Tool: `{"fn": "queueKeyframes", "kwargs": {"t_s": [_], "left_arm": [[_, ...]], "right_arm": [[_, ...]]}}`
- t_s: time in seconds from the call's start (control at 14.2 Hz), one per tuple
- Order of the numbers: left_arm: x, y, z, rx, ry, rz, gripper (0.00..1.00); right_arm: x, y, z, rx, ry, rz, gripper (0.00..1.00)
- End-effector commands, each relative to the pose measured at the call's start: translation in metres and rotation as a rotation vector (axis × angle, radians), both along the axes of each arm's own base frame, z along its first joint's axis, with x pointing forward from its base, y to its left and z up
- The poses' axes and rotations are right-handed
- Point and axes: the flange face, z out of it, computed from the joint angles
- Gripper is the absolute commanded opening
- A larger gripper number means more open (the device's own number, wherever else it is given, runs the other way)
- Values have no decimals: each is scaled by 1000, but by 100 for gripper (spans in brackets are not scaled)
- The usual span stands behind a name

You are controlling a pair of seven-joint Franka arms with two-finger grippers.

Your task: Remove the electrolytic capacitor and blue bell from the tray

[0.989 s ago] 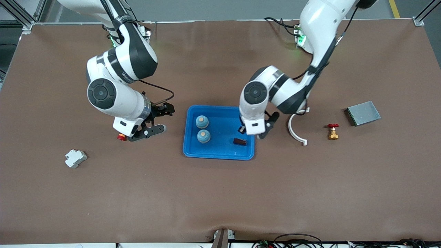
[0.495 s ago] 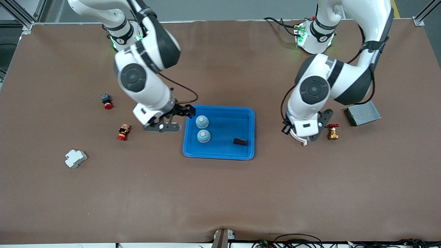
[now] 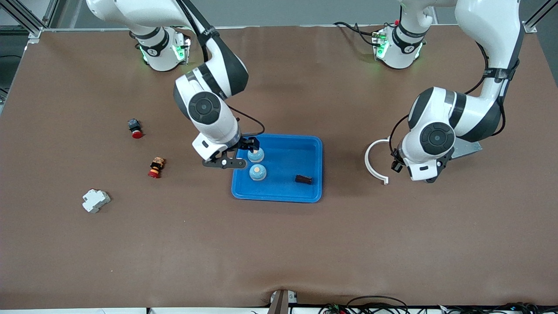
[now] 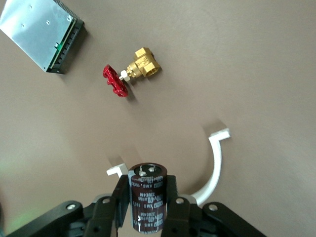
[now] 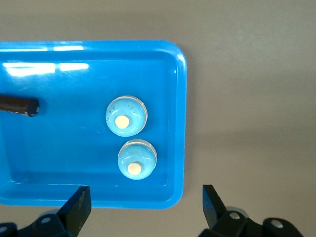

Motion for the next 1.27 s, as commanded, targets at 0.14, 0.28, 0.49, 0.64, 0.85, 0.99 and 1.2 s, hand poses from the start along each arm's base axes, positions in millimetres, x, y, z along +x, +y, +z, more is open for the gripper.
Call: {"fn": "queueKeyframes", "kwargs": {"t_s": [0.14, 0.28, 0.49, 0.64, 0.85, 0.99, 1.2], "left_arm": [[4, 16, -59, -17, 23, 10, 0], [7, 19, -66, -28, 14, 18, 0], [7, 28, -80, -29, 34, 33, 24], [6, 29, -84, -28, 40, 33, 96], [9, 27, -79, -28, 29, 31, 100], [15, 20, -61, -30, -9, 31, 100], [25, -21, -37, -66, -60, 1, 100]], "right_arm": [[-6, 18, -38, -23, 9, 8, 100], [-14, 33, -60, -24, 2, 24, 100], [-19, 39, -82, -40, 14, 21, 100], [-21, 39, -97, -49, 23, 23, 100], [-25, 43, -109, -57, 26, 24, 100], [-26, 43, -115, -61, 33, 24, 100], [-27, 44, -122, -62, 31, 26, 100]]}}
